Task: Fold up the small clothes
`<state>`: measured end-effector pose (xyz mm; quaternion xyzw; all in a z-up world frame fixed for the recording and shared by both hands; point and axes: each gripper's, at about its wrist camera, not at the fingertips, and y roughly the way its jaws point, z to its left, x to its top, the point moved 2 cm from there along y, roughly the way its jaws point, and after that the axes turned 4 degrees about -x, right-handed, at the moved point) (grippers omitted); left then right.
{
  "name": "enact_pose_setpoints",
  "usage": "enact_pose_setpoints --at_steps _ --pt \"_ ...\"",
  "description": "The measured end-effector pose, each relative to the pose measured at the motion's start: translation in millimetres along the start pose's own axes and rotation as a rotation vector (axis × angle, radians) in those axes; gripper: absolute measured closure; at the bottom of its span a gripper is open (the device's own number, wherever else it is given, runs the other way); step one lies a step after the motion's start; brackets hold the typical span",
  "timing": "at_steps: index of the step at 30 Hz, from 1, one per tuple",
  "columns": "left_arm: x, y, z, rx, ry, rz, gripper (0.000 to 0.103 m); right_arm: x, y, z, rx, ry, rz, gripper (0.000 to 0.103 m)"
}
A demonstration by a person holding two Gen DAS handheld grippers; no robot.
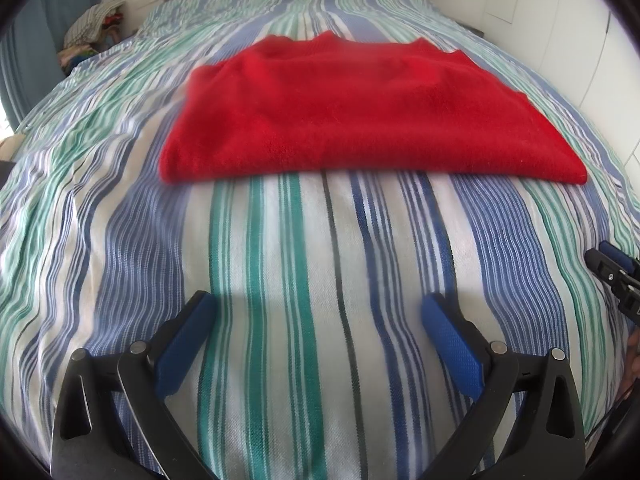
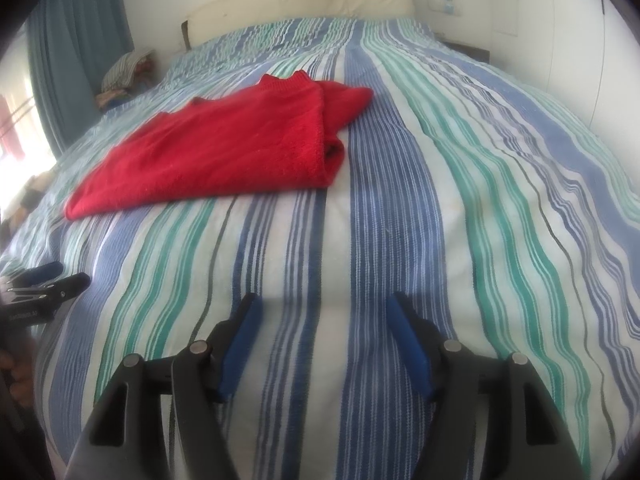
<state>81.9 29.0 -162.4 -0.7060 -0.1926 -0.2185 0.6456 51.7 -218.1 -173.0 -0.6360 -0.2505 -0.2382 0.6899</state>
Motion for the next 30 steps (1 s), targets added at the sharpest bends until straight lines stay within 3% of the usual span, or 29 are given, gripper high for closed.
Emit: enact_pose_setpoints --at_steps 5,9,12,15,20,24,26,27,30 --pt "0.1 -0.1 -0.2 -0.004 0.001 0.005 0.001 -0.1 0.2 0.2 -0.002 -0.002 -0.001 0.037" --pt "7.1 -12.0 3.0 -0.041 0.011 0.055 0.002 3.9 -1.2 -0.1 0.0 -0.012 0.027 0.037" --pt "14.7 -38.9 18.3 -0.094 -0.017 0.001 0.002 26.1 -13.1 -6.2 0.064 0.017 0.053 0.038" --pt "26.5 -57.8 40.7 -0.083 -0.08 -0.052 0.002 70.4 -18.2 -19.8 0.134 0.088 0.02 0.037" --pt "30.9 -76.1 74.7 -0.116 -0.23 -0.096 0.002 151.1 34.0 -39.9 0.232 0.234 0.061 0.038" --pt "16.9 -64.0 87.8 -0.076 -0.244 -0.071 0.002 162.1 109.2 -39.6 0.328 0.381 0.252 0.039" --pt "14.5 -56.0 95.9 -0.058 -0.254 -0.04 0.002 158.1 125.0 -28.3 0.323 0.365 0.299 0.071" --pt "15.5 -56.4 101.4 -0.057 -0.268 -0.049 0.002 161.4 124.4 -22.1 0.311 0.332 0.296 0.093" --pt "22.8 -60.2 119.1 -0.054 -0.314 -0.099 0.002 180.5 98.7 -2.6 0.242 0.278 0.239 0.093"
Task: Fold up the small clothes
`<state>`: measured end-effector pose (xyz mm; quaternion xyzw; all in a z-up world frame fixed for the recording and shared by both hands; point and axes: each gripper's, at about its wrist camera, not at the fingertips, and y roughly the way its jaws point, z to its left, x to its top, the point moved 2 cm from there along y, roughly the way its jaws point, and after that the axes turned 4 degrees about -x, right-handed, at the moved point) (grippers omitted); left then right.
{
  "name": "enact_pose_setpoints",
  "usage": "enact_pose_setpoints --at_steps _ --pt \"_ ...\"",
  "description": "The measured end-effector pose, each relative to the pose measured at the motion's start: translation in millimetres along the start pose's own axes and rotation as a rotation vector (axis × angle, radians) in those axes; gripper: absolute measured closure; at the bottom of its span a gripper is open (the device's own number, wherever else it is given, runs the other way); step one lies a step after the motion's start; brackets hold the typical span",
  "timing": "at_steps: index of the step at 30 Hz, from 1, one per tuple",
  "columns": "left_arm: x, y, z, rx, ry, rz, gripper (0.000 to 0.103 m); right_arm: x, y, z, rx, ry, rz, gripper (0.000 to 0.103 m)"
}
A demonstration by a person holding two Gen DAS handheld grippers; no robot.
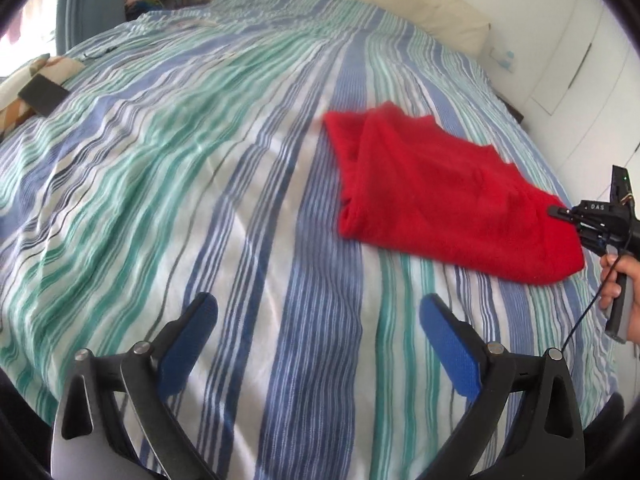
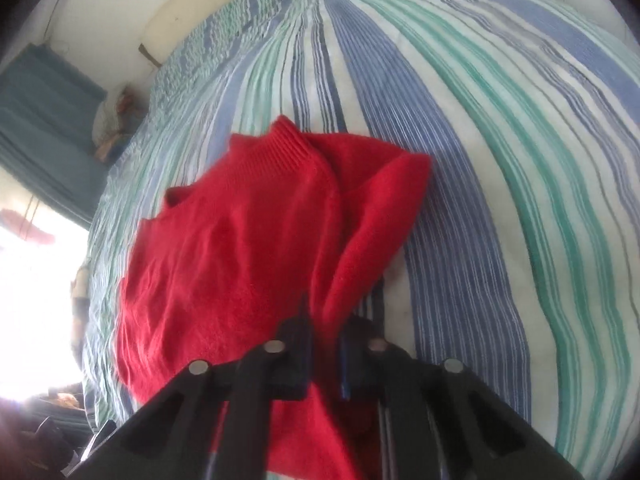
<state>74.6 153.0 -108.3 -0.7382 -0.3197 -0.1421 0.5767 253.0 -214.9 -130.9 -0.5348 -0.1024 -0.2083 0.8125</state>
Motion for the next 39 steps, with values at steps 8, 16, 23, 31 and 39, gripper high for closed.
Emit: enact_pose_setpoints --at_steps 8,16,23,31,39 --pt "15.8 -3.3 37.5 0.038 -0.123 -0.048 0.002 18.7 -33.6 183.5 0.156 -0.296 -0.011 0.093" --pt "12.9 -8.1 64.5 0.087 -0.191 -0.057 0.002 -15.4 73.9 272.5 0.311 -0.275 0.245 0.057" --pt "15.1 -9.4 76.0 0.037 -0.264 -0.053 0.002 -19.7 37.6 261.9 0.415 -0.29 0.178 0.057" --pt "10.4 -2.3 61.0 0.071 -0.202 -0.039 0.002 -82.2 58.0 270.7 0.119 -0.69 0.108 0.057" --pt "7.0 -1.2 64.4 0.085 -0.2 -0.031 0.002 -162.1 60.0 286.4 0.126 -0.941 0.157 0.057"
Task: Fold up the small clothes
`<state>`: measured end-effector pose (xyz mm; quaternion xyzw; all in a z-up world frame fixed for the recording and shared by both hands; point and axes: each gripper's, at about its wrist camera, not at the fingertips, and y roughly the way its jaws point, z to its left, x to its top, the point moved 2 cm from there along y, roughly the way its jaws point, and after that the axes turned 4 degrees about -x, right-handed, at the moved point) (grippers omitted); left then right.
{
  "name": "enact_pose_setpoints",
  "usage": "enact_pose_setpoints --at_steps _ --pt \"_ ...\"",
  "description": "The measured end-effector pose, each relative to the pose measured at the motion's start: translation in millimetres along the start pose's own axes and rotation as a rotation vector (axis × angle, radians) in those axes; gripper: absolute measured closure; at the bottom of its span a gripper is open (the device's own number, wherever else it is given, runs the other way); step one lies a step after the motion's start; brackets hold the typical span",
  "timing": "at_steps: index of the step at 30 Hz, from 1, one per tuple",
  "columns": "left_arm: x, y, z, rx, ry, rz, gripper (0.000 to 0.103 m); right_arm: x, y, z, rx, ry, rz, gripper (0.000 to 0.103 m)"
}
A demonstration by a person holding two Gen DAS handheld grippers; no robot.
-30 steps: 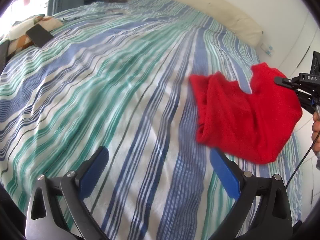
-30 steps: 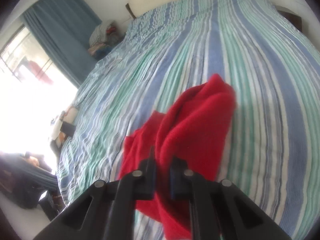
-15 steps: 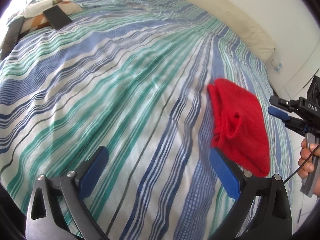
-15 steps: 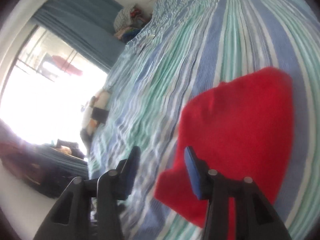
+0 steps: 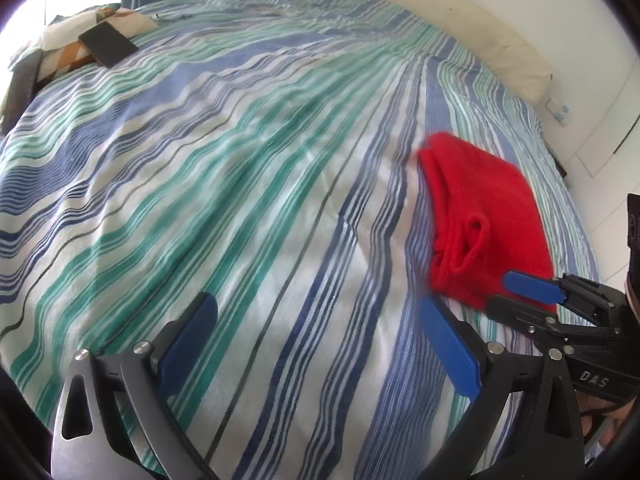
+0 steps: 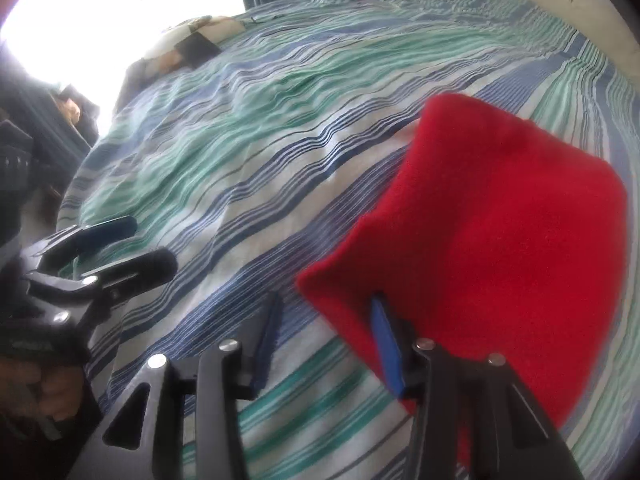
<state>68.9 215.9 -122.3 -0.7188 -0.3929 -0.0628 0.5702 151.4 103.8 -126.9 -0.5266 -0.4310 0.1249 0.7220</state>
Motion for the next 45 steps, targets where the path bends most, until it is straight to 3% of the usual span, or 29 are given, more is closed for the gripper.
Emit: enact_pose_setpoints --at_steps 3,5,7,10,12,14,16,18,21,26,35,45 --pt "0.3 1.1 -6.1 -0.012 0.014 0.001 0.002 -13.2 -49.0 -17.3 -0.011 0.046 -0.091 0.057" --pt "-0.8 3.4 -12.0 -0.012 0.032 0.007 0.002 -25.9 -67.7 -31.0 -0.064 0.075 -0.124 0.057" --pt "-3.3 5.8 -17.6 -0.001 0.055 0.011 0.002 -43.4 -61.5 -47.2 -0.101 0.12 -0.081 0.057" --pt "-9.1 4.1 -24.0 0.025 0.096 0.001 0.002 -78.9 -19.0 -66.6 -0.068 0.245 0.129 0.057" --pt "-13.3 -2.3 -27.5 0.024 0.122 -0.011 0.002 -89.6 -32.9 -57.7 -0.089 0.255 0.056 0.058" --pt "-18.1 -8.6 -33.2 0.0 0.146 -0.018 0.002 -94.8 -54.9 -47.9 -0.132 0.27 -0.003 0.048" --pt "-22.7 -10.8 -42.0 -0.019 0.177 -0.02 0.002 -99.9 -79.9 -40.6 -0.22 0.293 -0.052 0.023" --pt "-28.2 -8.7 -51.6 -0.019 0.213 -0.013 0.002 -105.8 -101.6 -36.4 -0.321 0.307 -0.091 0.02" --pt "-37.4 -2.1 -64.1 -0.015 0.255 0.011 0.002 -116.3 -119.7 -35.3 -0.437 0.323 -0.091 0.019" --pt "-51.0 6.7 -77.6 -0.011 0.31 0.045 0.002 -137.2 -136.6 -44.0 -0.522 0.357 -0.066 0.019" --pt "-63.3 17.7 -77.2 0.032 0.33 0.09 0.002 -161.3 -139.4 -51.1 -0.587 0.398 -0.041 0.019" --pt "-65.9 22.3 -79.4 0.057 0.352 0.101 0.001 -164.8 -135.8 -54.7 -0.638 0.4 -0.018 0.019"
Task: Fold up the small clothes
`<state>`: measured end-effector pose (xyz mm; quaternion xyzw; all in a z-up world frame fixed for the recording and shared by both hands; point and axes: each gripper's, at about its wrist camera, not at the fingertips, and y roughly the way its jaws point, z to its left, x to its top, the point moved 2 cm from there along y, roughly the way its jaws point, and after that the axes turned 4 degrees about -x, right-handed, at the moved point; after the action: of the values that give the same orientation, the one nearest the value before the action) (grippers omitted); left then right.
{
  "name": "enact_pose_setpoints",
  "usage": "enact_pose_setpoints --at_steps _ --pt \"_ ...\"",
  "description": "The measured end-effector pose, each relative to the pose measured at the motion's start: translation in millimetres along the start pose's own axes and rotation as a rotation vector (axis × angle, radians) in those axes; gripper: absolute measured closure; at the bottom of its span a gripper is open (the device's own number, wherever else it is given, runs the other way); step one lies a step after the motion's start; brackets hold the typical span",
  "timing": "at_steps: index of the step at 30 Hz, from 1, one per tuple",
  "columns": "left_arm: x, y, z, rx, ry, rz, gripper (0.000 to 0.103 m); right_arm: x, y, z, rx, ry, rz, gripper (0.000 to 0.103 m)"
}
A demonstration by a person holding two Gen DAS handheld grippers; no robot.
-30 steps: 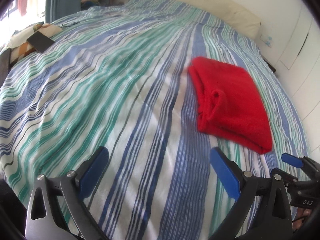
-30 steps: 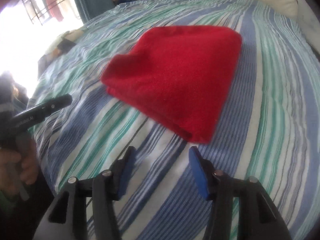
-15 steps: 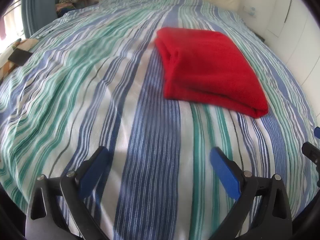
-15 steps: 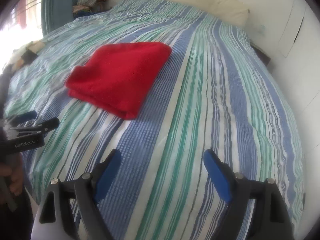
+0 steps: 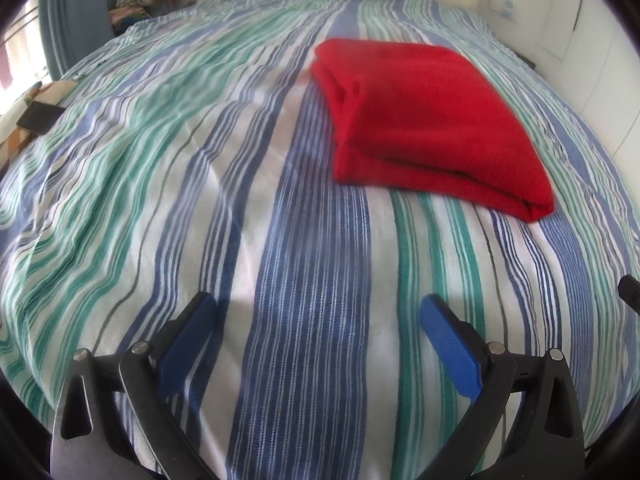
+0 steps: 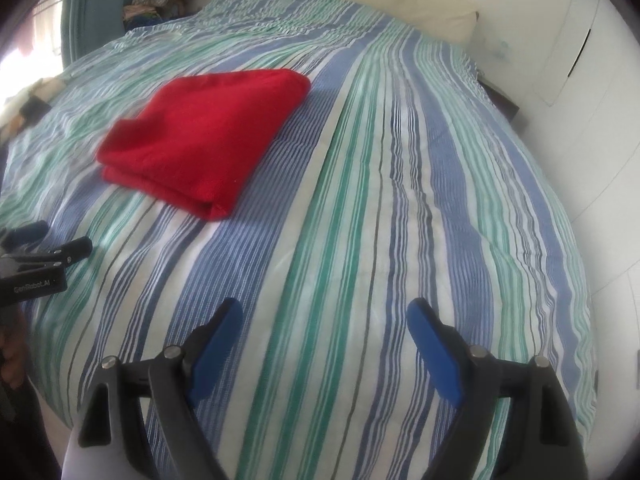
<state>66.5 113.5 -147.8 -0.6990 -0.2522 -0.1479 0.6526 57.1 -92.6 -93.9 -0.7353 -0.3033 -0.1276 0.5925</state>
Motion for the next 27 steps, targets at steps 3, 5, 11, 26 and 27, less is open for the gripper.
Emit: enact_pose_setpoints --at_steps 3,5,11,26,27 --pt "-0.3 0.3 0.0 0.001 0.001 0.003 0.001 0.6 1.6 0.9 -0.007 -0.005 0.004 0.019" --pt "-0.2 0.3 -0.1 0.003 0.002 0.004 0.001 0.6 2.7 1.6 -0.008 -0.007 0.008 0.019" --pt "20.0 -20.6 13.6 -0.143 -0.073 -0.001 0.002 -4.1 14.3 -4.1 0.086 0.053 0.044 0.019" --pt "159.6 88.5 24.0 -0.283 -0.102 0.165 0.001 149.7 109.6 -13.0 0.658 0.355 0.001 0.019" --pt "160.6 93.9 20.0 -0.269 -0.087 0.175 0.001 157.4 124.7 -6.5 0.697 0.367 0.024 0.019"
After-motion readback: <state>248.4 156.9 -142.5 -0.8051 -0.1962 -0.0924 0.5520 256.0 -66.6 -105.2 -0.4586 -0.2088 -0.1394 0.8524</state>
